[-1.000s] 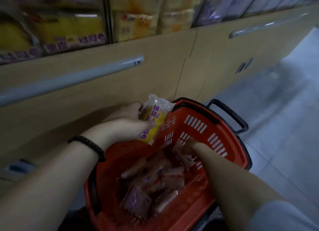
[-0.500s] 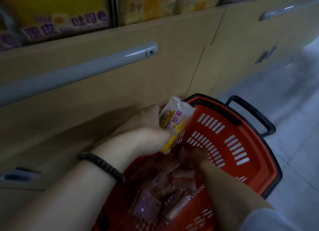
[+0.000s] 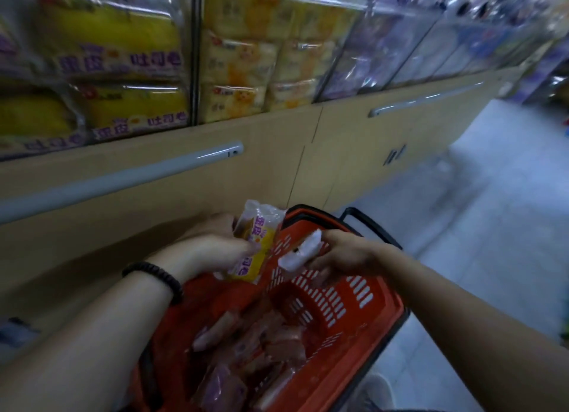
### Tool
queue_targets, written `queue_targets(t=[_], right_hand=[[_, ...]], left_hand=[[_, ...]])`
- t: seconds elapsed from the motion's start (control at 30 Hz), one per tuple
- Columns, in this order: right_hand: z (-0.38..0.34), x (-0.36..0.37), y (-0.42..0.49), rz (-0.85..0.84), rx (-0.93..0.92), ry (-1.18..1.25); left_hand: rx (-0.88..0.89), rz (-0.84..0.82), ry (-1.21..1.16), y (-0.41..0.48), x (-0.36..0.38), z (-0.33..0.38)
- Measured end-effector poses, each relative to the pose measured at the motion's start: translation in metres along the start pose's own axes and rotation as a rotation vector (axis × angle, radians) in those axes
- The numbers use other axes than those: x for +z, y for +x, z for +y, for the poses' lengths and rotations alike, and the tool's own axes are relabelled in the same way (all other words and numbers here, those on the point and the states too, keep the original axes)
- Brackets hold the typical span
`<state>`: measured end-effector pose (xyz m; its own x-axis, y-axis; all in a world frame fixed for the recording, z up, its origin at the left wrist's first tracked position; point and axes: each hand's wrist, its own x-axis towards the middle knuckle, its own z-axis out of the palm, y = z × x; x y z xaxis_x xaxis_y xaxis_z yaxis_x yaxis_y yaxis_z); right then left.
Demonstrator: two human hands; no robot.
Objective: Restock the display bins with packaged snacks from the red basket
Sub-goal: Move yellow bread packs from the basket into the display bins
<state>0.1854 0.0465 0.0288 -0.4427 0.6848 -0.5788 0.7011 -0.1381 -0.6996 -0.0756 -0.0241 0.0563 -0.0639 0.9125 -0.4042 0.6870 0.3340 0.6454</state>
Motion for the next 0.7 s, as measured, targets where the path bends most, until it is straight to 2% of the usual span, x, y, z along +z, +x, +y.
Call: queue_targets(t=[0.07, 0.13, 0.23, 0.27, 0.4, 0.5, 0.6, 0.7], right_hand=[[-0.01, 0.001, -0.033, -0.016, -0.121, 0.056], [-0.006, 0.002, -0.057, -0.054, -0.192, 0.21], [0.008, 0.0, -0.073, -0.217, -0.269, 0.498], [0.008, 0.0, -0.073, -0.217, -0.271, 0.554], [-0.004, 0.009, -0.068, 0.033, -0.265, 0.619], [-0.008, 0.018, -0.065, 0.152, -0.272, 0.681], [-0.016, 0.02, -0.066, 0.194, -0.266, 0.784], [-0.022, 0.02, -0.068, 0.146, -0.34, 0.904]], left_hand=[[-0.015, 0.003, 0.019, -0.006, -0.002, -0.003], [-0.042, 0.025, 0.038, -0.01, -0.002, -0.008], [-0.038, 0.056, -0.051, -0.015, 0.0, -0.013], [-0.035, 0.056, -0.105, -0.016, 0.001, -0.015], [-0.06, 0.033, -0.324, -0.022, 0.005, -0.008], [-0.078, 0.059, -0.476, -0.025, 0.012, -0.001], [-0.049, 0.078, -0.609, -0.025, 0.017, 0.004], [0.008, 0.102, -0.72, -0.027, 0.019, 0.012]])
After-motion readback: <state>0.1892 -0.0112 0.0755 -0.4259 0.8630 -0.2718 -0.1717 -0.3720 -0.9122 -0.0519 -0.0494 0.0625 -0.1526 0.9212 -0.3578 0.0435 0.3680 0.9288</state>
